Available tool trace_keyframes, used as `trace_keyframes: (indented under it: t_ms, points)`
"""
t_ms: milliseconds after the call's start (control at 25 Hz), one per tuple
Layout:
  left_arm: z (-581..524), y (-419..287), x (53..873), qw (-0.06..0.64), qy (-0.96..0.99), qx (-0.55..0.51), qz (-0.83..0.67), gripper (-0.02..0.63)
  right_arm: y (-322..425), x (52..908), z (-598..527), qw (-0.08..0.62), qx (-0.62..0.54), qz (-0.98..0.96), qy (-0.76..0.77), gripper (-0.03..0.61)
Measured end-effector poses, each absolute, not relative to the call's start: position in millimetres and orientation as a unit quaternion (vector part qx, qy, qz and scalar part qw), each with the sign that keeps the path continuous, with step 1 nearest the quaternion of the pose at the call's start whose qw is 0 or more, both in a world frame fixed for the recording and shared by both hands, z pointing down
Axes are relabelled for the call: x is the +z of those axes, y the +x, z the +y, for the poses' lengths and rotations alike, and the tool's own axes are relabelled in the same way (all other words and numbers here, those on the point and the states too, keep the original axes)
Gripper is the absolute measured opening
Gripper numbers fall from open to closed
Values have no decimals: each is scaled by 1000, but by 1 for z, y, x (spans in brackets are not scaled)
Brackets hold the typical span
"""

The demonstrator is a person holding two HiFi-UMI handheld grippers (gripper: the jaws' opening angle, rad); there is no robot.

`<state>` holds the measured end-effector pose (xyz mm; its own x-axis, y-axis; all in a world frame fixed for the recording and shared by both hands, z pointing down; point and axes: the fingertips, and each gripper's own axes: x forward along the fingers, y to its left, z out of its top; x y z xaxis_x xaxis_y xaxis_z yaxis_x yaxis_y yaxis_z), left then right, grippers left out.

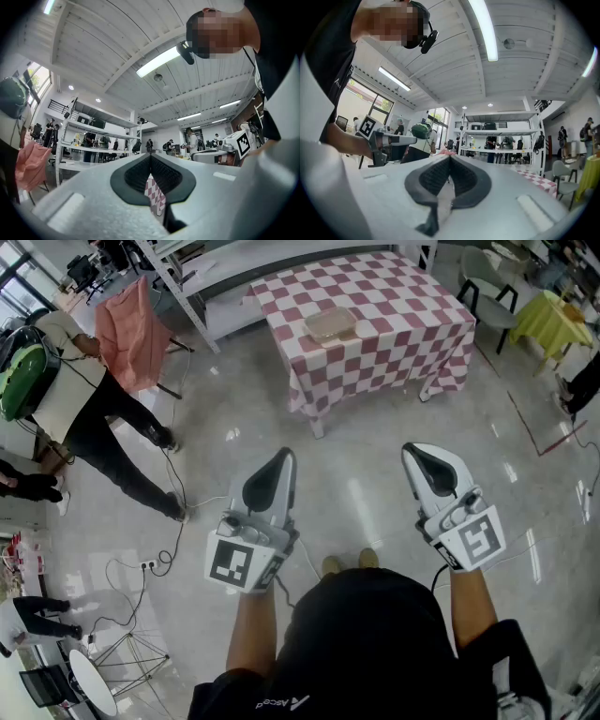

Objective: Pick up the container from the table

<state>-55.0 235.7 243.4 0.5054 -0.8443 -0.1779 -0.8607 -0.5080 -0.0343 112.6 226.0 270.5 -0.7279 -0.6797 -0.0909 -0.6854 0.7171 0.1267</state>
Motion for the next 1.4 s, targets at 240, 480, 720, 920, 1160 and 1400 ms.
trace_keyframes:
  t_ms: [240, 480, 720, 920, 1160, 1400]
  points:
    - [230, -68, 245, 61, -869, 70, 486, 9, 98, 270, 222, 16, 81, 924, -373, 3]
    - [222, -83, 248, 57, -873, 80, 477, 11, 81, 272, 215, 18, 71, 924, -375, 3]
    - [216, -99, 247, 59, -883, 91, 457, 9, 59, 274, 208, 3, 75, 921, -382, 3]
    - [193, -116, 249, 52, -884, 100, 454, 11, 48, 280, 188, -16, 75, 918, -390, 3]
    - [140, -130, 257, 49, -883, 83, 460, 9, 44, 284, 126, -22, 70, 914, -399, 3]
    - [92, -160, 261, 61, -876, 75, 473, 9, 22, 294, 64, -26, 76, 915, -396, 3]
